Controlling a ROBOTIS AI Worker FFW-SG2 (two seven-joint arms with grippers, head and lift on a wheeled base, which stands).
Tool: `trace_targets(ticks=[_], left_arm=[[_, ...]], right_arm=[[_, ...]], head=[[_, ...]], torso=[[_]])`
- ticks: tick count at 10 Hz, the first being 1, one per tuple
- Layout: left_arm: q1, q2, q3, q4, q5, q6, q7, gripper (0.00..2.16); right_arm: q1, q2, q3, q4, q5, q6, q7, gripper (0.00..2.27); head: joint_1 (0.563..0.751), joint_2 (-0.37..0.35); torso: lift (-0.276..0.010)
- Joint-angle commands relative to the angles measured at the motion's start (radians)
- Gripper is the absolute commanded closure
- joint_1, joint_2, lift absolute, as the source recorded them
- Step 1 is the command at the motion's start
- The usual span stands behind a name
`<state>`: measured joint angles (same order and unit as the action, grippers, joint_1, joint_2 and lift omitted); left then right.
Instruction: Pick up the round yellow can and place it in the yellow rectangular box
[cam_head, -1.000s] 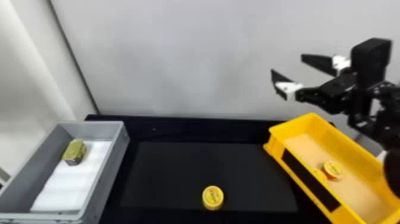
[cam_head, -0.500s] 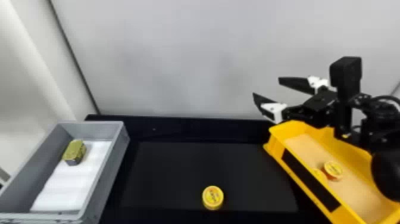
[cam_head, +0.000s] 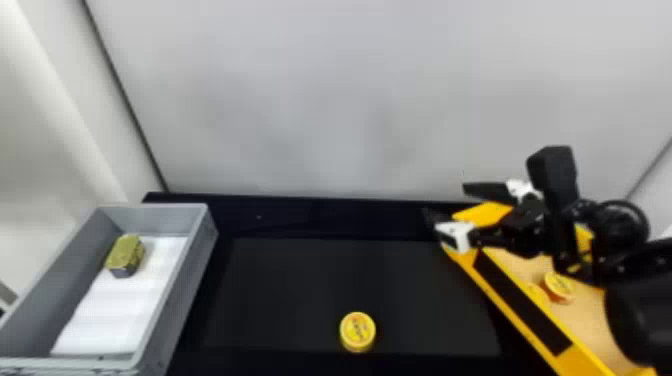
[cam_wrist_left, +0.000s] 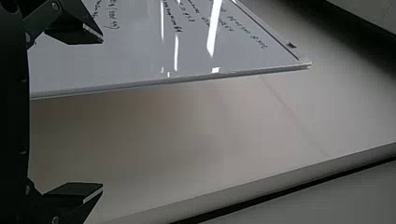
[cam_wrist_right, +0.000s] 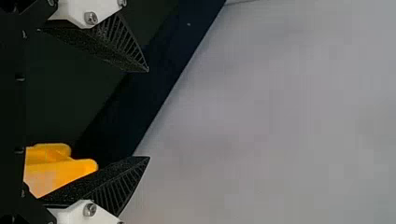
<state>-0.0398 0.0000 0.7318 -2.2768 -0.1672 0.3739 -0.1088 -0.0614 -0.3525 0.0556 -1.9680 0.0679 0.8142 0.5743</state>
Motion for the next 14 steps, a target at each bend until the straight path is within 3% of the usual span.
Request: trace_targets(ticks=[1, 8, 14], left_arm=[[0.000, -0.003, 0.000, 0.016, 0.003, -0.001, -0.003, 0.15], [0.000, -0.003, 0.019, 0.036, 0.001, 0.005, -0.012, 0.15], [-0.014, -0.003, 0.013, 0.048, -0.012, 0.007, -0.029, 0.15]], right_arm=[[0.052, 0.000, 0.064, 0.000, 0.010, 0.048, -0.006, 0.13], [0.100, 0.001, 0.195, -0.074, 0.012, 0.188, -0.033, 0.16], [0.143, -0.037, 0.241, -0.028, 0.007, 0.243, -0.011, 0.18]], head=[[0.686, 0.014], [0.686, 0.014], [0.686, 0.014]], torso=[[-0.056], [-0.056], [-0.056]])
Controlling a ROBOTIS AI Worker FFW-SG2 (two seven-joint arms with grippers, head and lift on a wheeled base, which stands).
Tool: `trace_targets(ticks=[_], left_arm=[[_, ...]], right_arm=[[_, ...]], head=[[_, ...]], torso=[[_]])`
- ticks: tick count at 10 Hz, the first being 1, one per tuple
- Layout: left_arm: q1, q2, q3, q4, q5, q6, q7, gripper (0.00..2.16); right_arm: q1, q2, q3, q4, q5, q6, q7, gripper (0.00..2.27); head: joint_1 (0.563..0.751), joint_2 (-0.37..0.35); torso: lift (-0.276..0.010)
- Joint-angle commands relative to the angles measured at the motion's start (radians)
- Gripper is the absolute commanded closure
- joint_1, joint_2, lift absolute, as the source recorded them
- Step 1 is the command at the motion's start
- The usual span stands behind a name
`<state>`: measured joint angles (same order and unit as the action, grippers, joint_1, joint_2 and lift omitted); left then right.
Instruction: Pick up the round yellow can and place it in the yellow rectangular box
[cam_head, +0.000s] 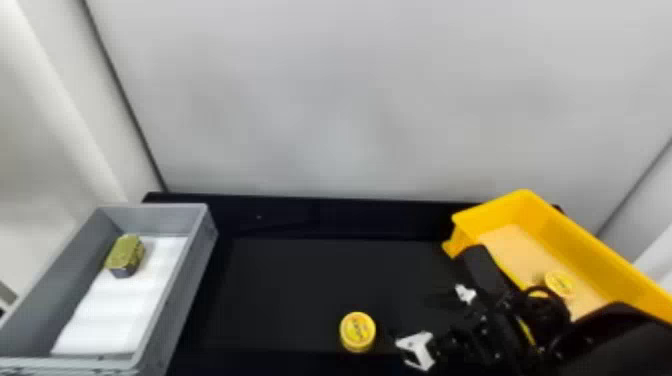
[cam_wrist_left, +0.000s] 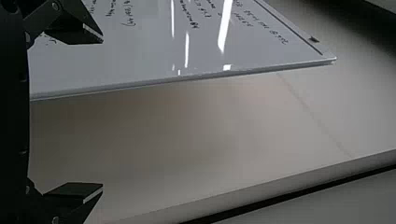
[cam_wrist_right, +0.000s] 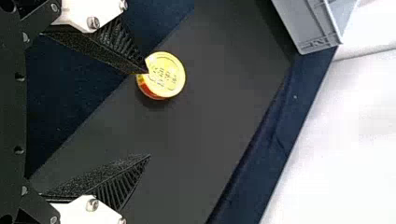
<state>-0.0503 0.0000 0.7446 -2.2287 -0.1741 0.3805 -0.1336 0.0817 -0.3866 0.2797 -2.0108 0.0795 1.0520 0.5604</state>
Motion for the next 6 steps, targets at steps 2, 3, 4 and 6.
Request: trace_targets(ticks=[2, 3, 4, 6], left_arm=[[-0.011, -0.003, -0.002, 0.001, -0.018, 0.002, -0.009, 0.15], [-0.013, -0.003, -0.005, 0.001, -0.019, 0.002, -0.011, 0.16], [-0.013, -0.003, -0.005, 0.001, -0.019, 0.002, -0.011, 0.16], [-0.016, -0.003, -0.009, 0.003, -0.022, 0.000, -0.012, 0.16]], right_arm=[[-0.020, 0.003, 0.064, 0.052, -0.021, 0.002, 0.003, 0.18], [-0.030, 0.005, 0.081, 0.075, -0.024, -0.008, 0.003, 0.18], [-0.043, 0.005, 0.095, 0.102, -0.027, -0.016, 0.003, 0.18], [-0.053, 0.008, 0.115, 0.130, -0.032, -0.025, 0.003, 0.18]], head=[[0.686, 0.014], [0.686, 0.014], [0.686, 0.014], [0.686, 0.014]], torso=[[-0.056], [-0.056], [-0.056], [-0.056]])
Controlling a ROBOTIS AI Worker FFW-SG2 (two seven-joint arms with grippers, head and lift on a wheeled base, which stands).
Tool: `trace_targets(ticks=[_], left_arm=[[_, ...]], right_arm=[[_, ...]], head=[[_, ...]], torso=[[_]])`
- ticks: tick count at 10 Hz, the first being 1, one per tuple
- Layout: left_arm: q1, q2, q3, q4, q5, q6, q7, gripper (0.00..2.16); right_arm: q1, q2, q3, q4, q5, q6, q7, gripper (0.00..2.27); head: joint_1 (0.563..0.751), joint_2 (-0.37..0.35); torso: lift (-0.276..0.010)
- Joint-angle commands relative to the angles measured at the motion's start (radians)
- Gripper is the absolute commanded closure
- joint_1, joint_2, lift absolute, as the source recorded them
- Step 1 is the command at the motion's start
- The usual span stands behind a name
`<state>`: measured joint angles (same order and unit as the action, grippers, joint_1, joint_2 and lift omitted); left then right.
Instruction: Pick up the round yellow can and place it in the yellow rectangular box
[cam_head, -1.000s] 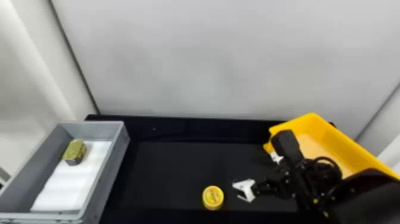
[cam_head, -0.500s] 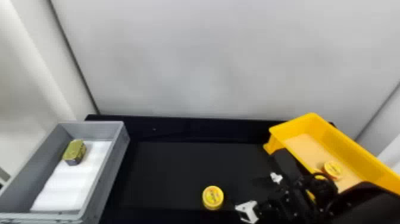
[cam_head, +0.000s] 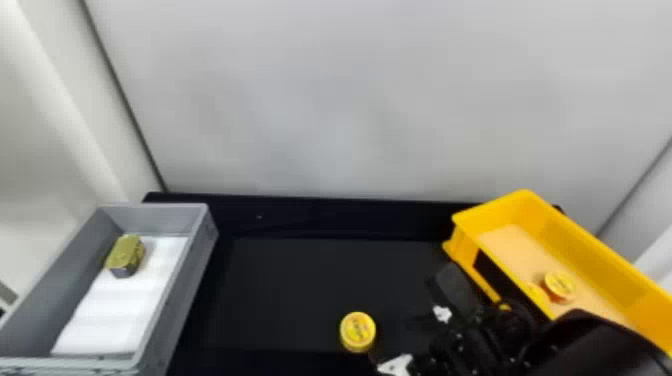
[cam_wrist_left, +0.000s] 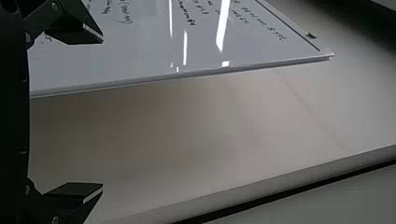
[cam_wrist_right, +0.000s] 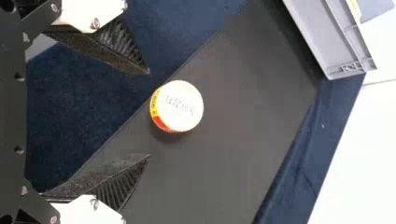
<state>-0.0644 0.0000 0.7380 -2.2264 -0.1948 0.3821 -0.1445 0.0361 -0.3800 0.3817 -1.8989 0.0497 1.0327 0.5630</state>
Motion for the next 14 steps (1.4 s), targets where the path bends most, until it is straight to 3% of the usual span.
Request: trace_targets(ticks=[1, 11, 14], left_arm=[[-0.002, -0.003, -0.003, 0.001, -0.002, -0.003, -0.001, 0.16], [0.001, -0.003, -0.004, 0.004, -0.003, -0.009, -0.001, 0.16], [0.001, -0.003, 0.000, 0.004, -0.003, -0.012, -0.001, 0.16]], right_arm=[[-0.010, 0.006, 0.019, 0.029, -0.004, -0.011, -0.001, 0.18], [-0.124, 0.055, 0.096, 0.188, -0.002, -0.120, 0.005, 0.18], [-0.130, 0.062, 0.102, 0.256, 0.009, -0.238, 0.008, 0.16]], head=[[0.686, 0.014], [0.686, 0.014], [0.686, 0.014]], torso=[[-0.056], [-0.056], [-0.056]])
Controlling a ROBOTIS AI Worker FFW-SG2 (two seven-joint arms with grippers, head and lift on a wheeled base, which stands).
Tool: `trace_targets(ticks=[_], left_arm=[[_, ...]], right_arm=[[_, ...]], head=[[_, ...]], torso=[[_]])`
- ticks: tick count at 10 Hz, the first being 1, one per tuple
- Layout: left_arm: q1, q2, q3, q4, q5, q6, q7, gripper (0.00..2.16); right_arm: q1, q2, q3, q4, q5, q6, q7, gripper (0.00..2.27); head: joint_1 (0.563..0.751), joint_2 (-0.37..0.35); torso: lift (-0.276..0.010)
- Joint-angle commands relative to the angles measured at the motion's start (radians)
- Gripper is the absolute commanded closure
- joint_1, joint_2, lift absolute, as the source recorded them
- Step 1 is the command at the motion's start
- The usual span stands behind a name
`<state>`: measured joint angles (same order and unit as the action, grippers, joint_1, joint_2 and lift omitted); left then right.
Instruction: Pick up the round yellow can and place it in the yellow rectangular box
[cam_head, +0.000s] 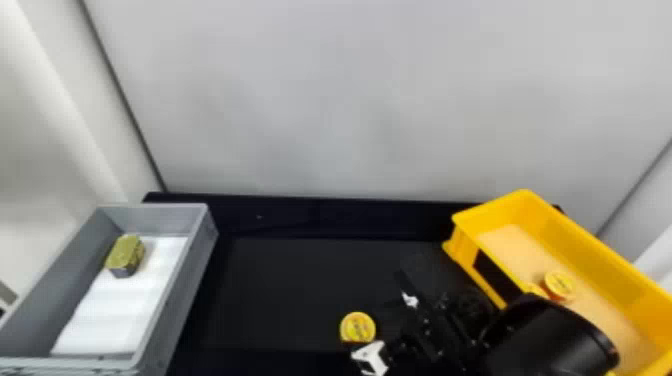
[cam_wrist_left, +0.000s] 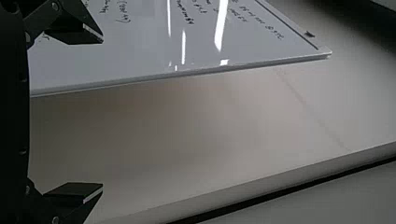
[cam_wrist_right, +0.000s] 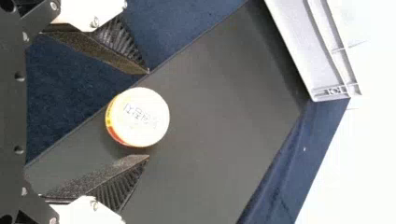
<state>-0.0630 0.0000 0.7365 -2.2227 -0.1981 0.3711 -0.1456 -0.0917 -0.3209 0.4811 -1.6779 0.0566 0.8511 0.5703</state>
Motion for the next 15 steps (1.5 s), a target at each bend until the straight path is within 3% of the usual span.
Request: trace_targets(ticks=[1, 15], left_arm=[[0.000, -0.003, -0.001, 0.000, 0.000, -0.001, 0.000, 0.15], [-0.001, -0.003, -0.008, -0.003, 0.000, -0.020, 0.004, 0.15]], right_arm=[[-0.005, 0.008, 0.009, 0.060, 0.003, -0.093, -0.001, 0.15], [-0.065, 0.059, 0.030, 0.222, 0.020, -0.170, -0.002, 0.18]], head=[[0.686, 0.014], [0.686, 0.014]], torso=[[-0.056], [-0.056]])
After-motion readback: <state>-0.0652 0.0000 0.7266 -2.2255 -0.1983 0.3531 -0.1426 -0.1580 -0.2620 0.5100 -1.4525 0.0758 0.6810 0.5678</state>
